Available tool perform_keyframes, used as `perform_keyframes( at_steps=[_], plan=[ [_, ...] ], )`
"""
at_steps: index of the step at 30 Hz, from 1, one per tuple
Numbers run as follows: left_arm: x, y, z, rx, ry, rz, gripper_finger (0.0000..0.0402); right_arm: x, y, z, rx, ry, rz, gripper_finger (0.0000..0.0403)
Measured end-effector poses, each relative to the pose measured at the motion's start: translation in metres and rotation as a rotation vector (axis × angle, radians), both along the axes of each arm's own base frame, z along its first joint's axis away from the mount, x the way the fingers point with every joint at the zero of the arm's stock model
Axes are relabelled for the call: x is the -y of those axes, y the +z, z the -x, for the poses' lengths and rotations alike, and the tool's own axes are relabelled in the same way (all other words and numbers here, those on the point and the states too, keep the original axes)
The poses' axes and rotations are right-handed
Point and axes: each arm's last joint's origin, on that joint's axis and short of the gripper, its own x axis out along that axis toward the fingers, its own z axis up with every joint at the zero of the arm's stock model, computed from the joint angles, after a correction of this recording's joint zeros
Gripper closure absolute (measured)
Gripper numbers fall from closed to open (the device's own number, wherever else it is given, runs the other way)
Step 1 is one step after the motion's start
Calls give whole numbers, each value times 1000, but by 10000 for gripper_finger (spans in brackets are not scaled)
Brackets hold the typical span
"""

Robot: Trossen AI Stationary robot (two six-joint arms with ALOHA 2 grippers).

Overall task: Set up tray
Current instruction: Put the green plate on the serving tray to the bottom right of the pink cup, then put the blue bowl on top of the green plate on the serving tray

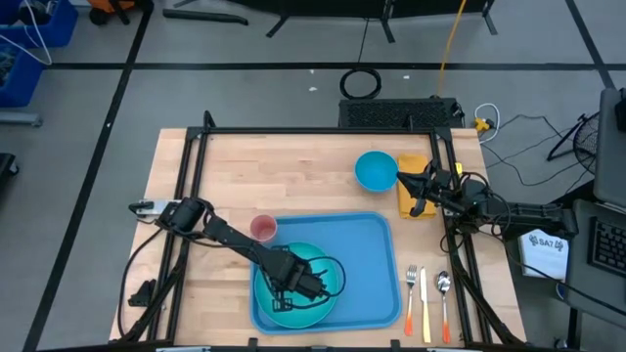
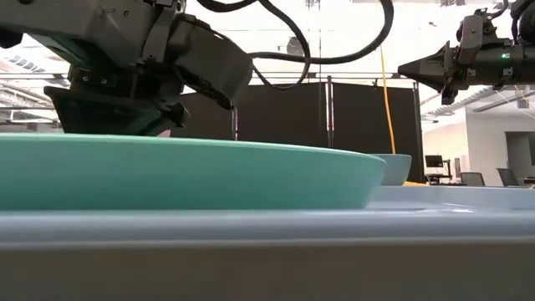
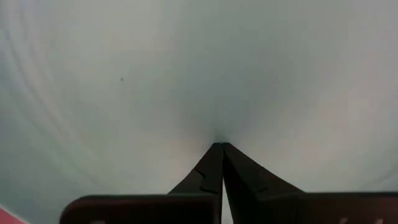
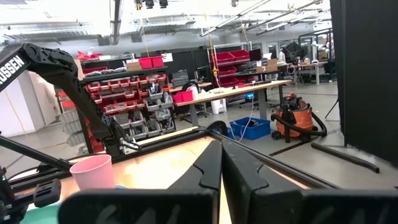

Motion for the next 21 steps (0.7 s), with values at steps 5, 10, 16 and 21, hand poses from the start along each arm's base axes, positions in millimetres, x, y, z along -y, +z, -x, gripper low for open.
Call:
perform_keyframes(
  at_steps=[5,10,16,21],
  plan=[
    [-2,38,-7,255,-79,-78,363,0,0,0,0,0,0,401],
    [-6,69,1,366,-102,-152,358,0,-1,0,-9,0,-2,401],
    [-26,83,12,423,-102,-274,358,0,-1,-1,-8,3,-15,401],
    [-43,101,29,645,-99,-247,358,0,-2,-1,-7,6,-33,401]
  ],
)
